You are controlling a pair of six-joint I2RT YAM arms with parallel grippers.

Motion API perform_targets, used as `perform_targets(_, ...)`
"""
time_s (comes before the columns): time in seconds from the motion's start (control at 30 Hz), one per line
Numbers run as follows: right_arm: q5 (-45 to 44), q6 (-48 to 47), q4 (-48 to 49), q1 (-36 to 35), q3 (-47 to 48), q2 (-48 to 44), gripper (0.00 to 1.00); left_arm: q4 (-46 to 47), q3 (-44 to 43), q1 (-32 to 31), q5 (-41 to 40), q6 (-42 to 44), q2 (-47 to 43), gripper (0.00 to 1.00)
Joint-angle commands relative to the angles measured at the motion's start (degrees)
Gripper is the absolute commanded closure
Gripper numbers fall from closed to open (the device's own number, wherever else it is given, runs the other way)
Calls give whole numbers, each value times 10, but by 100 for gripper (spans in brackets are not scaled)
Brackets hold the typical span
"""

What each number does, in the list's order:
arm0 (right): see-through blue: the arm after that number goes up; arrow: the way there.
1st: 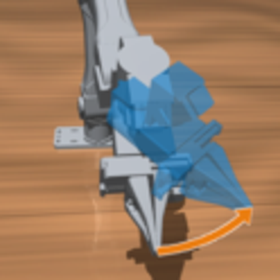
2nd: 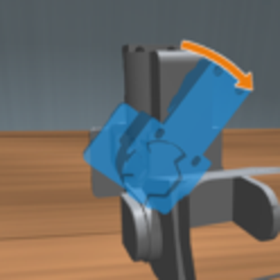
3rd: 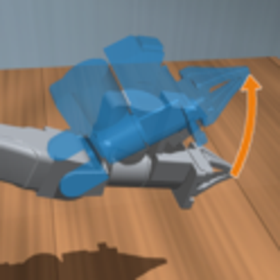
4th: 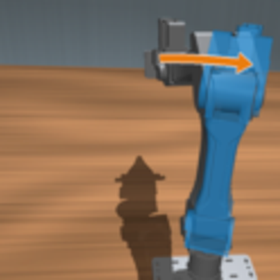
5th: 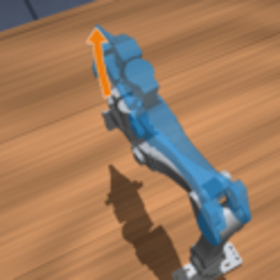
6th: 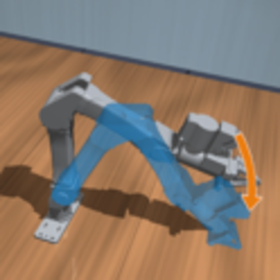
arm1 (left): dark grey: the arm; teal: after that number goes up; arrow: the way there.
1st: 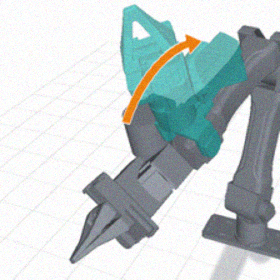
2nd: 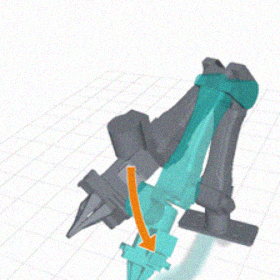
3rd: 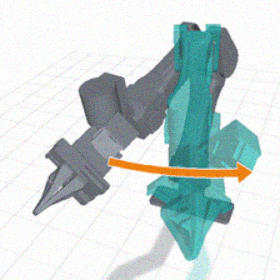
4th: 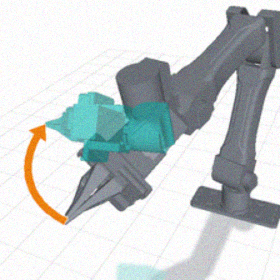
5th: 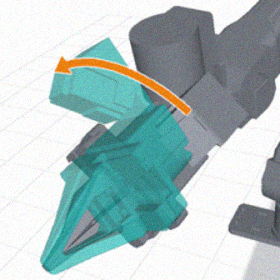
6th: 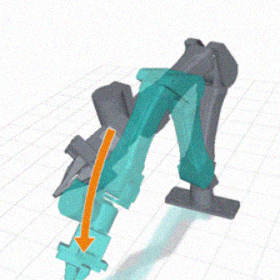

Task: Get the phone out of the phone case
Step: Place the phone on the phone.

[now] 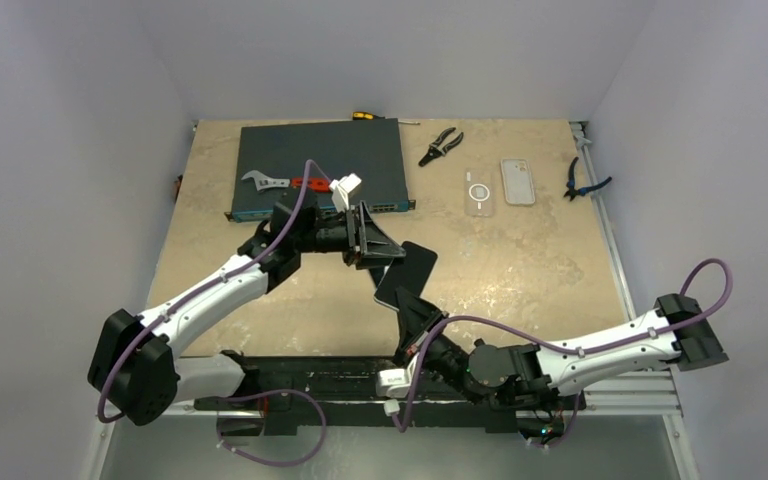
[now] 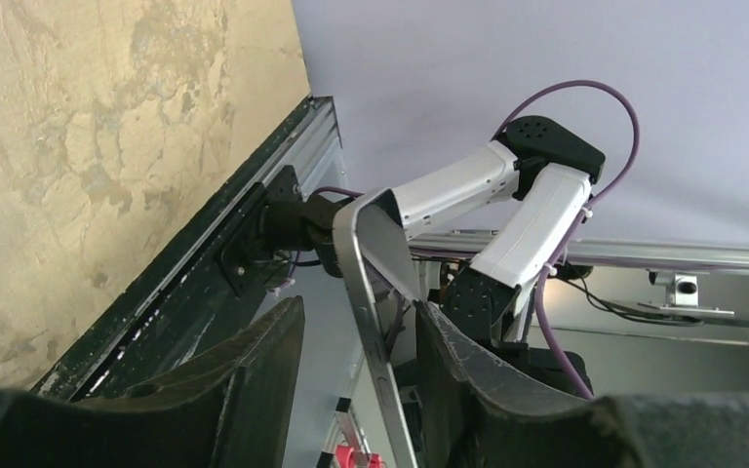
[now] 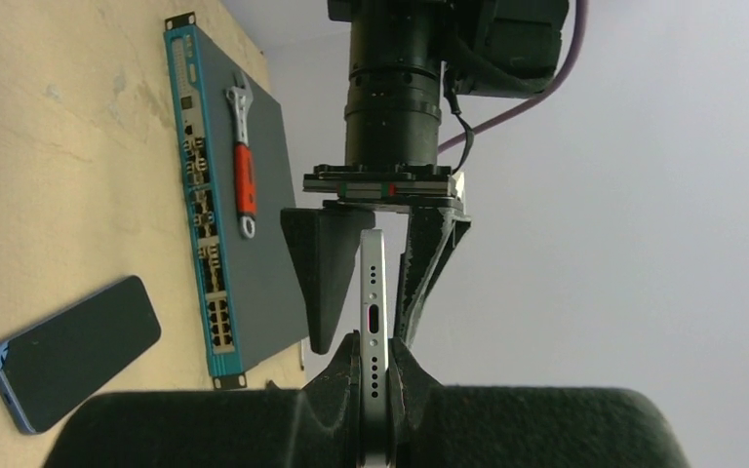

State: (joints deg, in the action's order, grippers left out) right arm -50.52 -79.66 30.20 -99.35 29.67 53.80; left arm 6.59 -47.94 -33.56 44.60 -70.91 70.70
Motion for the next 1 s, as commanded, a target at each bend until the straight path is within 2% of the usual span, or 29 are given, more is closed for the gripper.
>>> perform_targets(0.0,-17,-17,60,-7,-7,-5,100,53,-5,-11,12,-9,-15,58)
perform_targets(0.03,-18,-18,61,-9,-10,-4,100,59,-4,-15,9,-13,-14,62)
perform_targets(0.13,-19,-18,67,-13,-16,-3,100,87,2,-26,2,-30,-15,93)
perform_targets(0.17,-20,-17,70,-14,-19,-3,100,88,2,-27,-2,-35,-16,100)
perform_targets(0.33,-25,-19,81,-16,-28,-4,100,106,12,-30,-19,-57,-33,100)
perform_targets(0.37,-26,-19,80,-16,-29,-5,100,108,14,-30,-21,-62,-34,95)
perform_targets(0.43,-27,-20,79,-17,-30,-6,100,115,19,-31,-22,-70,-35,75)
perform_targets(0.5,-28,-22,79,-18,-29,-6,100,120,21,-33,-20,-73,-34,64)
perform_targets(0.6,-29,-24,80,-19,-28,-5,100,126,21,-41,-14,-72,-33,60)
perform_targets(0.63,-29,-24,80,-19,-28,-4,100,127,20,-45,-13,-70,-33,62)
perform_targets(0.77,-27,-26,84,-20,-28,2,100,130,19,-51,-11,-69,-32,91)
perform_targets(0.83,-25,-27,87,-21,-27,6,100,135,19,-55,-14,-70,-30,100)
perform_targets(0.97,-22,-16,83,-21,-21,13,100,147,23,-58,-34,-74,-44,100)
